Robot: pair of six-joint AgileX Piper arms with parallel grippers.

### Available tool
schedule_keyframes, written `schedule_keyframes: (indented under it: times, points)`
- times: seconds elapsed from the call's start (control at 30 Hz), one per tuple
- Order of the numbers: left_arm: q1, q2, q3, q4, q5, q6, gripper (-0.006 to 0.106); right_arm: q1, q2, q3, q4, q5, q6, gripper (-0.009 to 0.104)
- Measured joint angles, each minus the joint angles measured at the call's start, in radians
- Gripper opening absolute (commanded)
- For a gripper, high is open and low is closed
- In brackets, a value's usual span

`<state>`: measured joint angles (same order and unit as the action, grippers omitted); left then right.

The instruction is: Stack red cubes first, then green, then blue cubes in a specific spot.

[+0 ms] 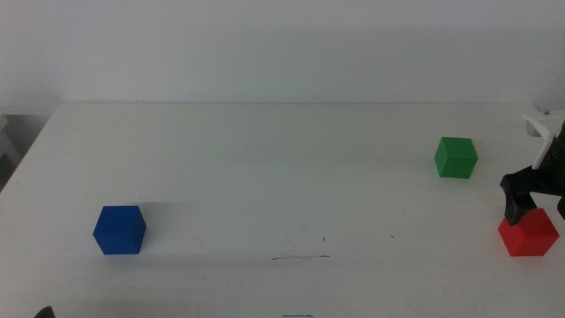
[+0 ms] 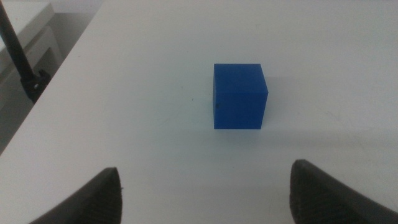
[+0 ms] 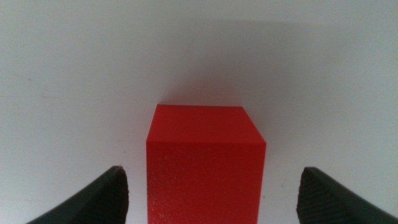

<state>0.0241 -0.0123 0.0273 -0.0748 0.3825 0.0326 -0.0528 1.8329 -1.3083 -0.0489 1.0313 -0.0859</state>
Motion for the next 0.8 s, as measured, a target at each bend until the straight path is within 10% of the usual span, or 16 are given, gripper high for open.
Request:
schedule_keyframes:
  times: [0.8]
  points:
    - [0.0, 0.0, 0.0, 0.0, 0.0, 0.0, 0.091, 0.0, 0.093, -0.001, 0.0, -0.01, -0.005, 0.078]
